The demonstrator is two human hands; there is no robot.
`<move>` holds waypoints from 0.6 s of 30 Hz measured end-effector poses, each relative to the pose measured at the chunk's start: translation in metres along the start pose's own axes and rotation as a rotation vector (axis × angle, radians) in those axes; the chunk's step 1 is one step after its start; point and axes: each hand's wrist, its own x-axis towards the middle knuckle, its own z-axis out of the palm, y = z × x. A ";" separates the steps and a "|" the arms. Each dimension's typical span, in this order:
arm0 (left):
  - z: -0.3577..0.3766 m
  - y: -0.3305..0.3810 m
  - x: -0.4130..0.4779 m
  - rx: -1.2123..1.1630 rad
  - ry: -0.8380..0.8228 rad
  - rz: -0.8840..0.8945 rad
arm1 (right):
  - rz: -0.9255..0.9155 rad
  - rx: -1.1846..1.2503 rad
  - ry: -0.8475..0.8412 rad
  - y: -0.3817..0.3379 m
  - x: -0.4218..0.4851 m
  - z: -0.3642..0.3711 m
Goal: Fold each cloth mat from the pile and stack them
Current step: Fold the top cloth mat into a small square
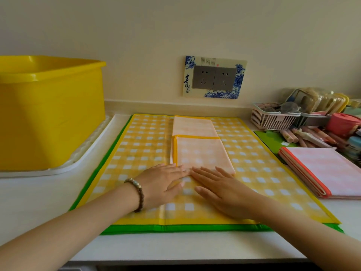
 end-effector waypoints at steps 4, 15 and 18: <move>-0.001 -0.001 0.000 -0.014 -0.011 -0.006 | 0.027 0.018 -0.028 0.018 -0.009 -0.004; 0.002 -0.004 0.001 -0.063 -0.004 -0.015 | 0.101 0.098 -0.055 0.067 -0.050 -0.005; -0.001 -0.004 0.003 -0.076 0.023 -0.024 | 0.161 0.179 -0.012 0.065 -0.048 -0.016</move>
